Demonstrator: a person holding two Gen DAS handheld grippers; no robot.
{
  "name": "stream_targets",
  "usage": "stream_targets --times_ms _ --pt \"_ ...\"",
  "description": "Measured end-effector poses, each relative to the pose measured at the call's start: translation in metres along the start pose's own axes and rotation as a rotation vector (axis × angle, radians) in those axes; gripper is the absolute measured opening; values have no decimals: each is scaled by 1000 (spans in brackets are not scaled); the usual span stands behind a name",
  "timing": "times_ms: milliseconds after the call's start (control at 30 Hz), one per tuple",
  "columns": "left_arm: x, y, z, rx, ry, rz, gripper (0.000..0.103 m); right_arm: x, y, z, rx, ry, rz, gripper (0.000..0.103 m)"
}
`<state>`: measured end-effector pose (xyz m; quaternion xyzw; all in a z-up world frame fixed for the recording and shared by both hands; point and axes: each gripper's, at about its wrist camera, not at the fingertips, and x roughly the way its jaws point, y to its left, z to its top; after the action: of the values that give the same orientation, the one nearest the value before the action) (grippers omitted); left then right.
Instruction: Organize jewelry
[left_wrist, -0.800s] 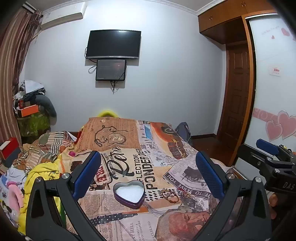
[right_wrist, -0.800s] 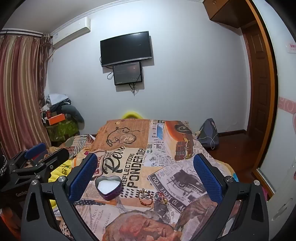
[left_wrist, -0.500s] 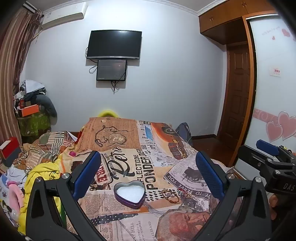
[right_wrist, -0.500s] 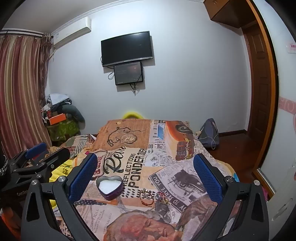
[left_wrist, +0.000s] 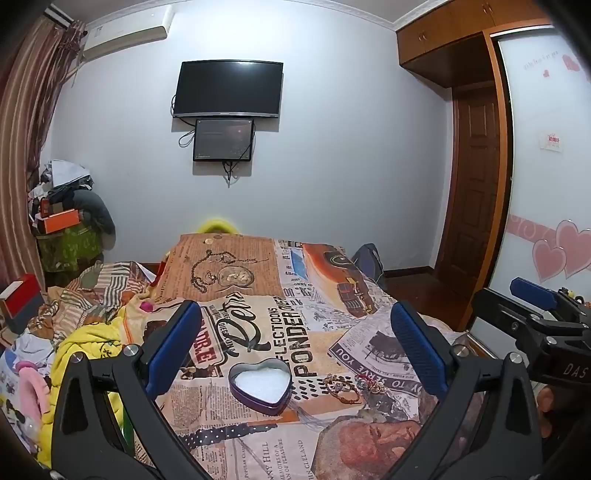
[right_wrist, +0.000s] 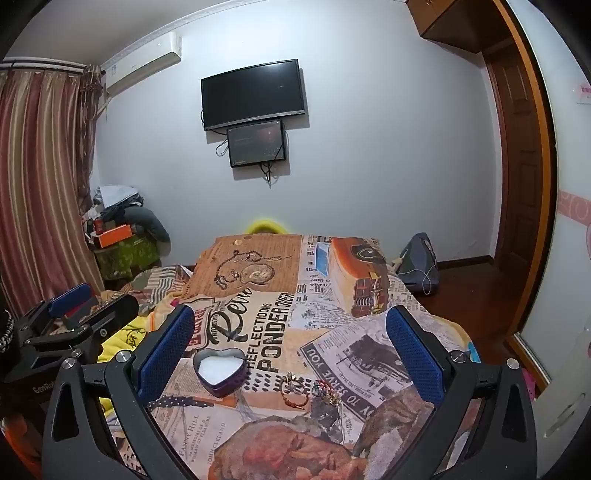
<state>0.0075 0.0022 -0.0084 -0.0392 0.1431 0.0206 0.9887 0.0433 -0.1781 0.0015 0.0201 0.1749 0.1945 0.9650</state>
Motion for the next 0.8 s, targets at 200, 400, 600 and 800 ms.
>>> stream_targets --times_ms 200,400,600,800 --pt "-1 -1 0 1 -3 4 103 -1 -1 1 -3 0 2 103" --pt "-1 -3 0 4 -4 7 103 -2 0 0 -4 0 1 103" --pt "-2 -3 0 4 -4 6 103 -2 0 0 -3 0 0 103" --pt "-1 -3 0 6 -4 8 103 -1 1 0 -3 2 2 103"
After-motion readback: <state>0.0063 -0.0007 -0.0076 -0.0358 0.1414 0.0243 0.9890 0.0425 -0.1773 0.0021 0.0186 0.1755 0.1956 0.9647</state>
